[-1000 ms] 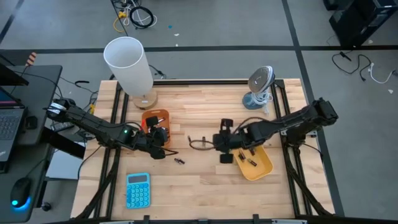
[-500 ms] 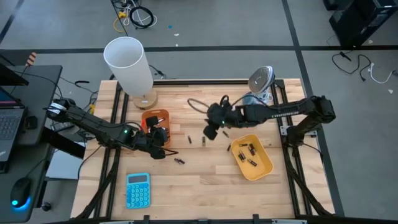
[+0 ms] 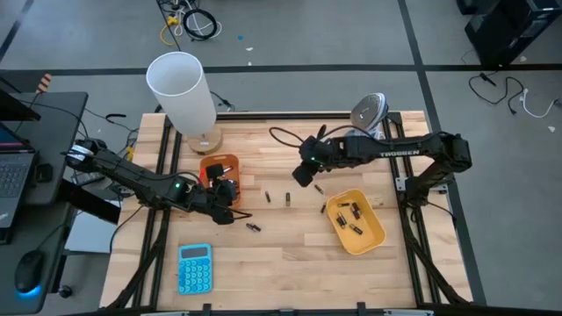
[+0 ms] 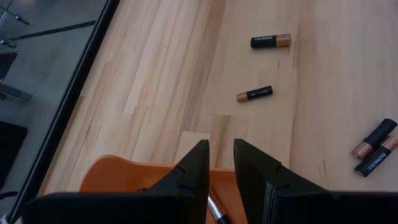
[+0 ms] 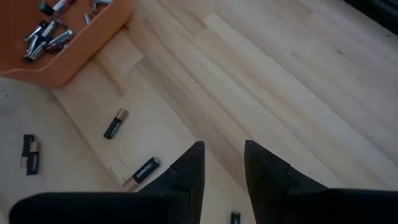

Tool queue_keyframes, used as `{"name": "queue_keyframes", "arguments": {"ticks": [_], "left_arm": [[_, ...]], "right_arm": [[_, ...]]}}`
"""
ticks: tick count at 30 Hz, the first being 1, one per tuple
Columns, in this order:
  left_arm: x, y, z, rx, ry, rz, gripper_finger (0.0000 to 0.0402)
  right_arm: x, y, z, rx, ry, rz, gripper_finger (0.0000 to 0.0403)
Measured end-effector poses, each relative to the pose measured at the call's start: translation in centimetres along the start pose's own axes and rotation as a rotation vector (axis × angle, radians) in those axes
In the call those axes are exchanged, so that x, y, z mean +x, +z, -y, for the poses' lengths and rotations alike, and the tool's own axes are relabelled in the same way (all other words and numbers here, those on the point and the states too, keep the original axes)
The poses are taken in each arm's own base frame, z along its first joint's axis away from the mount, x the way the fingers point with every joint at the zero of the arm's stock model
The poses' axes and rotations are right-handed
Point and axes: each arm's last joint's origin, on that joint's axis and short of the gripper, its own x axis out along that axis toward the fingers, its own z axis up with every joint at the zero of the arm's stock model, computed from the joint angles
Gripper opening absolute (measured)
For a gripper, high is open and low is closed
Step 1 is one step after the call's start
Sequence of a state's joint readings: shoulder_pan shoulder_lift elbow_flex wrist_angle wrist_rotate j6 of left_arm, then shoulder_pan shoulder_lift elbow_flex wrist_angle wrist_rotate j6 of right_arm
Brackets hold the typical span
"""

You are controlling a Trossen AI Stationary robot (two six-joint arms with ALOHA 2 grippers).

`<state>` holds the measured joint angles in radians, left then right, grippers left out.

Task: Sort batteries
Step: Put the gold battery into the yellow bin

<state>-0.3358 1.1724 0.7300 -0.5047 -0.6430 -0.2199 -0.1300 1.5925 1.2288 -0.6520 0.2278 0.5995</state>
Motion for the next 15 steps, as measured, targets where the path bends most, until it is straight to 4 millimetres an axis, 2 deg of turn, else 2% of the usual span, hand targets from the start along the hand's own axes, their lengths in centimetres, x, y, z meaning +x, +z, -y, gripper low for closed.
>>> {"name": "queue_keyframes", "arguments": {"ticks": [15], "left_arm": [[0.0, 0.1, 0.0, -0.001, -0.002, 0.011, 0.0076]], "right_arm": [[4.9, -2.9, 0.1, 0.007, -0.151, -0.270, 0.0099]]}}
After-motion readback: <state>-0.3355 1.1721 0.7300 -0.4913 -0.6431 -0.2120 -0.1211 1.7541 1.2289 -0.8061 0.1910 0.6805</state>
